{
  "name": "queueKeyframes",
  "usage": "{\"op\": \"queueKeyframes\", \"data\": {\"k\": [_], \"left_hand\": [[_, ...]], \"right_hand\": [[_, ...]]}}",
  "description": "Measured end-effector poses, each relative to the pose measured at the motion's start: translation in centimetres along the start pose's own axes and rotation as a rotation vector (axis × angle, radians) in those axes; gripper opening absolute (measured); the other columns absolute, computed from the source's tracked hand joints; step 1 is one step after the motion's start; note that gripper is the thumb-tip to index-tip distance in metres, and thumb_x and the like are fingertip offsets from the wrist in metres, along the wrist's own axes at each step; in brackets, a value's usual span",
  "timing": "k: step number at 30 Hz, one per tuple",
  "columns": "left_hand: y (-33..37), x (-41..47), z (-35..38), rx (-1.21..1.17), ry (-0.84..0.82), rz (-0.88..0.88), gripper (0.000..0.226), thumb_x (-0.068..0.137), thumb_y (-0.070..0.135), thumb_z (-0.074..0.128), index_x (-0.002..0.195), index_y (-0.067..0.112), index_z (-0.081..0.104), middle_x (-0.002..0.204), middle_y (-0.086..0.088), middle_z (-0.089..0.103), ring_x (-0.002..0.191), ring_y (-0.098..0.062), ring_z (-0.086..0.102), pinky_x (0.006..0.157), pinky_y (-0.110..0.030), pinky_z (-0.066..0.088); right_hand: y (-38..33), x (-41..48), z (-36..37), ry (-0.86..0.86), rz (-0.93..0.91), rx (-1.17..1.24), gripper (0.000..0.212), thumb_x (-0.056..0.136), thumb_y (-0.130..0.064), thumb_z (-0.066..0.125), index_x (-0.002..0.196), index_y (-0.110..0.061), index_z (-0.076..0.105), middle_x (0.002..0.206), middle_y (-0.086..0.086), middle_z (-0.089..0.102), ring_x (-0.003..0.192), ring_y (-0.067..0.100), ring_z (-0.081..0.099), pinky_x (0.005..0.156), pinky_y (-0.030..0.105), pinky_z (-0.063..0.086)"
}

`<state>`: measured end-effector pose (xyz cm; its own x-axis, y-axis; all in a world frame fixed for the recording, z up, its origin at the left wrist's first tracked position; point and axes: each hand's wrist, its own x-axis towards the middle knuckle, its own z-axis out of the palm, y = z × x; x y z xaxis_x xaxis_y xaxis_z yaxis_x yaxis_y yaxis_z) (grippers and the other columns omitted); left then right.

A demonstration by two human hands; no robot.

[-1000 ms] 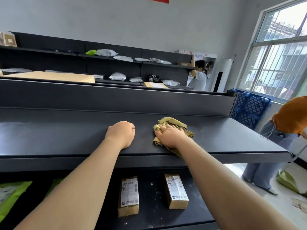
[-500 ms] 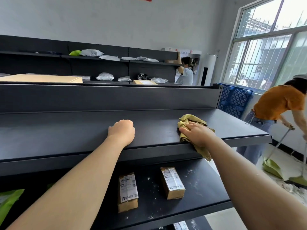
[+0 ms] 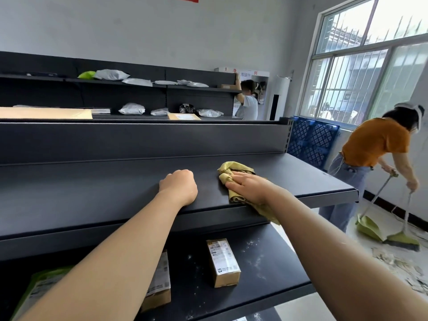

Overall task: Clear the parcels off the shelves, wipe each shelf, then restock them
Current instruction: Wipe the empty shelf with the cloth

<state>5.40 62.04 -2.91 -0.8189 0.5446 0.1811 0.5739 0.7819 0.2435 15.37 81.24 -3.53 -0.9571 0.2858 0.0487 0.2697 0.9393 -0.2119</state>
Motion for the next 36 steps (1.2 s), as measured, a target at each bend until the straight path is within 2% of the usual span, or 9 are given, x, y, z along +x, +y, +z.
{"op": "queueKeyframes", "data": {"k": [3, 8, 12, 16, 20, 23, 27, 33, 36], "left_hand": [[1.6, 0.7, 0.8, 0.043, -0.038, -0.028, 0.035, 0.098, 0.031, 0.033, 0.125, 0.019, 0.052, 0.129, -0.006, 0.05, 0.119, -0.031, 0.045, 0.1, -0.046, 0.038], [4.0, 2.0, 1.6, 0.071, -0.092, -0.072, 0.029, 0.1, 0.03, 0.028, 0.114, 0.022, 0.052, 0.128, -0.005, 0.045, 0.122, -0.032, 0.04, 0.104, -0.055, 0.027], [5.9, 2.9, 2.0, 0.037, -0.093, -0.101, 0.017, 0.099, 0.023, 0.031, 0.096, 0.023, 0.047, 0.123, -0.004, 0.046, 0.118, -0.031, 0.041, 0.103, -0.056, 0.026], [7.7, 4.0, 2.6, 0.049, -0.088, -0.137, 0.025, 0.1, 0.026, 0.029, 0.111, 0.021, 0.051, 0.128, -0.005, 0.044, 0.122, -0.032, 0.039, 0.104, -0.058, 0.025], [8.6, 4.8, 3.1, 0.059, -0.092, -0.177, 0.014, 0.099, 0.022, 0.031, 0.1, 0.022, 0.045, 0.128, -0.006, 0.044, 0.123, -0.032, 0.038, 0.106, -0.061, 0.022], [9.1, 5.4, 3.4, 0.053, -0.091, -0.175, 0.021, 0.1, 0.021, 0.03, 0.109, 0.021, 0.049, 0.129, -0.004, 0.044, 0.123, -0.031, 0.038, 0.107, -0.062, 0.02], [10.3, 6.2, 4.2, 0.054, -0.097, -0.165, 0.033, 0.101, 0.027, 0.027, 0.127, 0.024, 0.048, 0.136, -0.003, 0.041, 0.129, -0.029, 0.035, 0.108, -0.065, 0.014], [11.9, 6.9, 4.9, 0.057, -0.117, -0.146, 0.029, 0.102, 0.026, 0.025, 0.116, 0.022, 0.049, 0.129, -0.002, 0.042, 0.127, -0.028, 0.035, 0.107, -0.067, 0.014], [11.9, 7.1, 5.0, 0.041, -0.117, -0.127, 0.031, 0.102, 0.026, 0.024, 0.119, 0.022, 0.05, 0.128, -0.001, 0.042, 0.127, -0.027, 0.035, 0.107, -0.067, 0.014]], "right_hand": [[5.0, 0.1, -1.2, -0.006, 0.07, -0.003, 0.061, 0.097, -0.061, 0.027, 0.151, -0.033, 0.029, 0.16, -0.009, 0.018, 0.148, 0.013, 0.015, 0.121, 0.041, 0.01], [10.7, 1.1, -2.6, -0.027, 0.168, -0.054, 0.061, 0.099, -0.058, 0.025, 0.153, -0.029, 0.024, 0.161, -0.005, 0.014, 0.148, 0.017, 0.012, 0.121, 0.04, 0.006], [10.3, 3.2, -2.5, -0.063, 0.047, -0.125, 0.058, 0.102, -0.05, 0.023, 0.154, -0.025, 0.02, 0.162, 0.003, 0.012, 0.149, 0.019, 0.011, 0.121, 0.037, 0.005], [8.8, 5.6, -2.1, -0.091, -0.077, -0.151, 0.057, 0.102, -0.049, 0.024, 0.154, -0.025, 0.018, 0.162, 0.004, 0.011, 0.149, 0.019, 0.009, 0.121, 0.039, 0.006], [7.2, 8.4, -1.8, -0.121, -0.162, -0.129, 0.058, 0.102, -0.051, 0.022, 0.154, -0.027, 0.016, 0.162, 0.002, 0.009, 0.149, 0.018, 0.007, 0.121, 0.039, 0.005], [7.7, 10.2, -1.9, -0.137, -0.183, -0.118, 0.06, 0.101, -0.054, 0.02, 0.154, -0.026, 0.015, 0.162, 0.001, 0.008, 0.149, 0.018, 0.006, 0.121, 0.039, 0.004], [9.8, 12.1, -2.4, -0.151, -0.129, -0.132, 0.064, 0.099, -0.057, 0.017, 0.154, -0.024, 0.013, 0.163, -0.001, 0.005, 0.15, 0.02, 0.005, 0.121, 0.041, 0.003], [14.8, 13.8, -3.3, -0.146, 0.001, -0.149, 0.067, 0.097, -0.061, 0.014, 0.155, -0.027, 0.008, 0.163, -0.003, 0.0, 0.15, 0.021, 0.001, 0.121, 0.044, 0.002], [16.8, 13.9, -3.7, -0.131, 0.071, -0.143, 0.068, 0.096, -0.063, 0.013, 0.154, -0.03, 0.005, 0.163, -0.004, -0.002, 0.15, 0.022, -0.001, 0.12, 0.047, 0.001]]}}
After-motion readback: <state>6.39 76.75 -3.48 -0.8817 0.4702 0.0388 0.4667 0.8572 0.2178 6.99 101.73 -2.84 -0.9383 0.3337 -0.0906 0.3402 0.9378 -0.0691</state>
